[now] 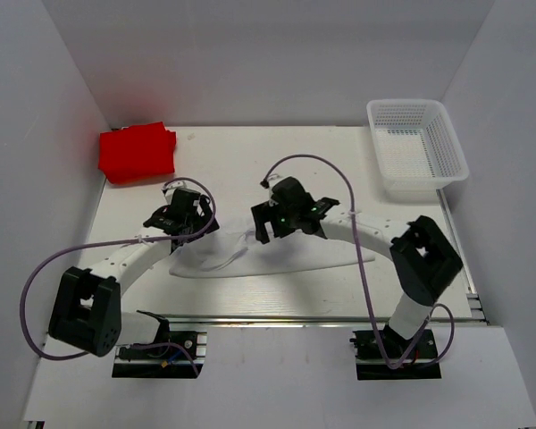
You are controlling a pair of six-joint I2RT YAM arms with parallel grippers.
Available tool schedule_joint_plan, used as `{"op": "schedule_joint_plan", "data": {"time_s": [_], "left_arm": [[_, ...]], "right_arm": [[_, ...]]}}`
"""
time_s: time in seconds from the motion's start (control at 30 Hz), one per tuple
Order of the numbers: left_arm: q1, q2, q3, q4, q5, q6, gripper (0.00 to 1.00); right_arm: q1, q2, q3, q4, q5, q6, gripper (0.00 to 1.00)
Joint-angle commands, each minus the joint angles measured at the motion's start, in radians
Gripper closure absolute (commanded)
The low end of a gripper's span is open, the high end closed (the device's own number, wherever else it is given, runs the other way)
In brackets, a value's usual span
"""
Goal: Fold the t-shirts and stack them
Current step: Fold the other side of the tshirt into a rectangle
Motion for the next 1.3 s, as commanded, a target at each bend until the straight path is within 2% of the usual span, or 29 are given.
{"op": "schedule_joint_plan", "data": {"time_s": [0.0, 0.17, 0.33, 0.5, 0.53, 0.6, 0.77, 0.93, 1.1, 1.27], "left_arm": [[0.037, 0.056, -0.002, 0.079, -0.021, -0.03, 0.0], [0.057, 0.133, -0.012, 0.121, 0.019, -0.03, 0.0], [0.078, 0.143, -0.04, 0.109, 0.028, -0.03, 0.0], [0.109, 0.143, -0.06, 0.109, 0.028, -0.03, 0.0], [0.109, 0.143, -0.06, 0.109, 0.028, -0.03, 0.0], [0.118, 0.163, -0.06, 0.109, 0.028, -0.021, 0.0], [0.129, 0.21, -0.042, 0.144, 0.076, -0.003, 0.0], [0.138, 0.233, 0.03, 0.153, 0.123, 0.065, 0.0], [0.129, 0.223, 0.202, 0.058, 0.071, 0.129, 0.0], [0.118, 0.198, 0.348, -0.017, 0.053, 0.186, 0.0]], "right_arm": [[0.054, 0.04, 0.125, -0.012, 0.054, 0.015, 0.1], [0.122, 0.219, 0.268, -0.07, 0.152, 0.073, 0.1], [0.142, 0.287, 0.28, -0.061, 0.25, 0.104, 0.1], [0.145, 0.337, 0.282, -0.139, 0.333, 0.133, 0.1], [0.143, 0.34, 0.275, -0.156, 0.388, 0.148, 0.1], [0.146, 0.325, 0.236, -0.196, 0.466, 0.164, 0.1], [0.146, 0.227, 0.174, -0.201, 0.483, 0.146, 0.1], [0.139, 0.083, 0.115, -0.106, 0.325, 0.071, 0.1], [0.113, -0.035, 0.093, -0.118, 0.365, 0.044, 0.1], [0.007, -0.113, 0.003, -0.121, 0.371, 0.078, 0.1]]}}
